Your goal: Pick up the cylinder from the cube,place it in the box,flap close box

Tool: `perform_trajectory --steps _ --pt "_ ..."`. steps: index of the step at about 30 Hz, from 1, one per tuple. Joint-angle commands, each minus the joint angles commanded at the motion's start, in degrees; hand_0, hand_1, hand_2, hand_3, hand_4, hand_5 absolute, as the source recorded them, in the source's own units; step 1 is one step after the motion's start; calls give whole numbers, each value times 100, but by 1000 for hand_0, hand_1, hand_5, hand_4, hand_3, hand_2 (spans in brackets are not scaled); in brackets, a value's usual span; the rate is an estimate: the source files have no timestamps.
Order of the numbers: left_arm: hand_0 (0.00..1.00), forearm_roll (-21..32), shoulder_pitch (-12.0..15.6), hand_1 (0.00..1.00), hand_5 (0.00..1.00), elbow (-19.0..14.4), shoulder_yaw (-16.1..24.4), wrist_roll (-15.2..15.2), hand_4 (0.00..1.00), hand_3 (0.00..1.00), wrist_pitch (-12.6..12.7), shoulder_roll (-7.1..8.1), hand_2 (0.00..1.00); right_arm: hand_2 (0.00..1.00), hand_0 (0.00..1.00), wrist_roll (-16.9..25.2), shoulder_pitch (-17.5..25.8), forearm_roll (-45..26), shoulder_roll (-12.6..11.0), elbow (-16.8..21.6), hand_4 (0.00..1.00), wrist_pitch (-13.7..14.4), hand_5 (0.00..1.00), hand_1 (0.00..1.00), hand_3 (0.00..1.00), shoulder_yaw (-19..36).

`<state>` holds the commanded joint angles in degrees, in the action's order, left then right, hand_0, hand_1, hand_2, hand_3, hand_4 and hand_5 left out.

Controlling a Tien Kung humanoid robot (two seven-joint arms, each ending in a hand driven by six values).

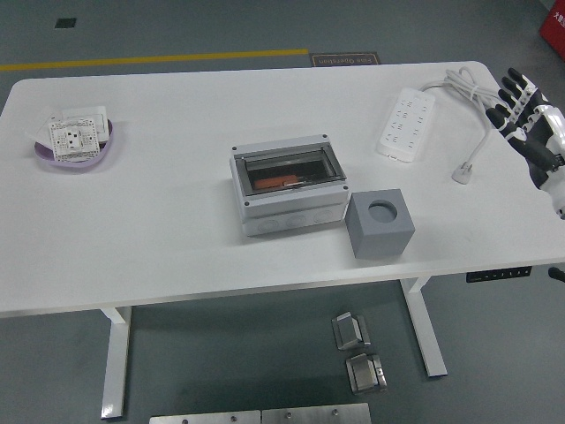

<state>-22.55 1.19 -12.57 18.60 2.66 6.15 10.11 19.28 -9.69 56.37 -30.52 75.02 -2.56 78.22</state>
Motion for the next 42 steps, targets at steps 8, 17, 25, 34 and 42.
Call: perform_trajectory --steps 8,17,25,34,42 --pt "706 191 -7 694 259 1 -172 -1 622 651 2 -10 614 998 998 -22 -122 255 74 -2 919 75 481 998 998 -131" --pt "707 380 -41 696 269 3 -262 -14 629 653 30 120 614 998 998 395 -144 235 87 -175 912 539 487 998 998 -123" --pt "706 911 44 696 271 97 -821 7 633 654 25 67 616 948 943 -166 -231 -97 92 -142 888 -91 457 911 998 -138" --pt "706 1048 0 695 274 97 -988 7 635 656 27 -18 617 998 998 -723 -186 -380 125 127 909 -646 449 998 998 -154" --pt "707 1052 -11 695 274 111 -994 8 635 656 35 -1 617 998 940 -555 -191 -235 145 135 894 -374 410 974 998 -350"
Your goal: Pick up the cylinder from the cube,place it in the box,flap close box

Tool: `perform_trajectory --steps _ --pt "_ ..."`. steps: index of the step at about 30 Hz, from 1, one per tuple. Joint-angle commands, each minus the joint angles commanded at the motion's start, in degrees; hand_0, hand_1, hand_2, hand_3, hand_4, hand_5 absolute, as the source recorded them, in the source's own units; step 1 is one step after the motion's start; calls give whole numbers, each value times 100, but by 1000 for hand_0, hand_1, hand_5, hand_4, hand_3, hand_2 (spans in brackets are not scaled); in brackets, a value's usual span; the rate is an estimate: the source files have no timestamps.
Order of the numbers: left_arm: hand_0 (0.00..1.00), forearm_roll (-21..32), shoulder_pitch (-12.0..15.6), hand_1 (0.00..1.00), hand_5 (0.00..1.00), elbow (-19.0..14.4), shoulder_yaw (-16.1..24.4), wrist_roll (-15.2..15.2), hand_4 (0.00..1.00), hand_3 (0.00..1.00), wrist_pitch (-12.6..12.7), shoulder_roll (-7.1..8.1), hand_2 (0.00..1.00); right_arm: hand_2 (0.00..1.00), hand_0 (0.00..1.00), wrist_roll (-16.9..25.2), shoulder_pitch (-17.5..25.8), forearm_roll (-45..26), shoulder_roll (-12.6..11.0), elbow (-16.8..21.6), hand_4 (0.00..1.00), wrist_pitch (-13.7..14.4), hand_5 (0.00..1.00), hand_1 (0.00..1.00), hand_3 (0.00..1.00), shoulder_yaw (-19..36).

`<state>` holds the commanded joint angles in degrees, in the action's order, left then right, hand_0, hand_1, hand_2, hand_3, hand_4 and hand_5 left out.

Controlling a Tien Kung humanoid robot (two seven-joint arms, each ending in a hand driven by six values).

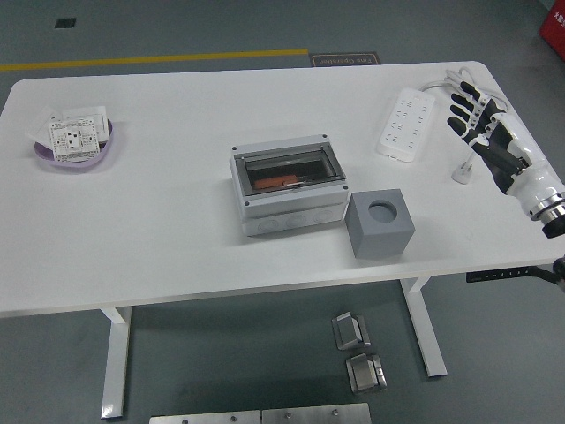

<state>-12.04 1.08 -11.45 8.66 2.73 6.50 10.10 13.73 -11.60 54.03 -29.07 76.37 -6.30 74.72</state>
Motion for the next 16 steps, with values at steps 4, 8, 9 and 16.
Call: perform_trajectory --steps 4,8,9,16 --pt "707 40 1 695 275 13 -48 3 636 657 -3 -17 618 950 917 59 -5 155 -6 -36 902 80 458 889 998 -45" --pt "707 6 -13 695 275 13 -22 2 636 657 -6 -39 618 950 917 69 -1 217 -22 -68 902 74 458 889 998 -24" --pt "707 -3 -14 695 276 13 -15 1 636 657 -6 -42 618 866 934 69 1 229 -25 -71 887 68 531 871 790 -19" --pt "707 -20 -13 695 276 22 -1 3 636 657 -8 -37 618 866 934 94 -11 173 -19 -107 887 42 531 871 790 -25"
